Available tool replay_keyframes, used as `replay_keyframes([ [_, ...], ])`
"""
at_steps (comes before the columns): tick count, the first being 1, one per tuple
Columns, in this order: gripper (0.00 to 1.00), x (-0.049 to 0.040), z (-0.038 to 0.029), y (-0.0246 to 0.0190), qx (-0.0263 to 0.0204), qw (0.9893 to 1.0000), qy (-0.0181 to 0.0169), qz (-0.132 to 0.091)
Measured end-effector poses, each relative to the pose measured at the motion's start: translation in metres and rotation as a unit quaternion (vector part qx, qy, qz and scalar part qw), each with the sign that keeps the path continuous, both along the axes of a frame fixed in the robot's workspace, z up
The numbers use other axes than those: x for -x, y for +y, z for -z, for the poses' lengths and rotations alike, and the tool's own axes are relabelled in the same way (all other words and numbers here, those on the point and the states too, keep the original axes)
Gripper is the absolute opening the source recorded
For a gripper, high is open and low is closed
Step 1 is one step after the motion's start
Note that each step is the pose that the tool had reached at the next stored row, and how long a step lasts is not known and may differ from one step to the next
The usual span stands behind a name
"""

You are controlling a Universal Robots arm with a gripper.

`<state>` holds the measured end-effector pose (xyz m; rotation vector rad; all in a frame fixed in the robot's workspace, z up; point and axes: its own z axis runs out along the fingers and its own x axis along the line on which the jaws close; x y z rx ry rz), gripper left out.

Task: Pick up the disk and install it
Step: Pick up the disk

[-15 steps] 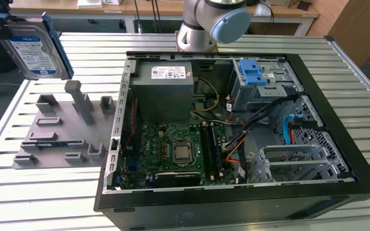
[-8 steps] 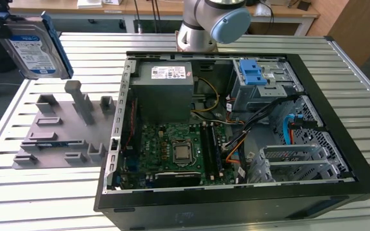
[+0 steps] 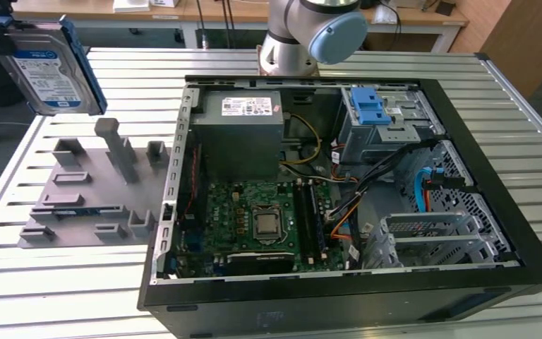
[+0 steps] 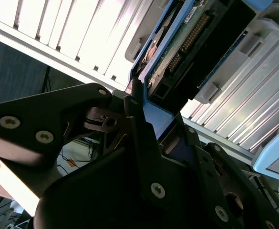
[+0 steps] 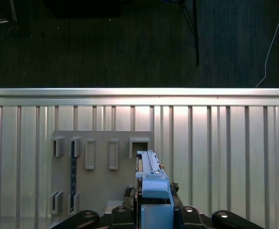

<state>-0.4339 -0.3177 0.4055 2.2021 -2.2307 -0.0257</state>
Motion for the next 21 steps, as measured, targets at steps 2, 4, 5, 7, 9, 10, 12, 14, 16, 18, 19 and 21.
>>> replay_keyframes([
  [2, 0.36, 0.0, -0.0003, 0.0, 0.0, 1.0, 0.0, 0.0],
  [4, 0.36, 0.0, -0.0007, 0.0, 0.0, 1.0, 0.0001, 0.0],
  [5, 0.36, 0.0, -0.0011, 0.0, 0.0, 1.0, 0.0001, 0.0],
  [7, 0.36, 0.0, -0.0022, 0.0, 0.0, 1.0, 0.0001, 0.0],
  [9, 0.36, 0.0, -0.0043, 0.0, 0.0, 1.0, 0.0001, 0.0],
  [10, 0.36, 0.0, -0.0058, 0.0, 0.0, 1.0, 0.0001, 0.0],
  [12, 0.36, 0.0, -0.0092, 0.0, 0.0, 1.0, 0.0, 0.0],
  [14, 0.36, 0.0, -0.0126, 0.0, 0.0, 1.0, 0.0, 0.0],
  [16, 0.36, 0.0, -0.0158, 0.0, 0.0, 1.0, 0.0, 0.0],
  [18, 0.36, 0.0, -0.0182, 0.0, 0.0, 1.0, -0.0001, 0.0],
  [19, 0.36, 0.0, -0.0189, 0.0, 0.0, 1.0, -0.0001, 0.0],
  [21, 0.36, 0.0, -0.0207, 0.0, 0.0, 1.0, -0.0001, 0.0],
])
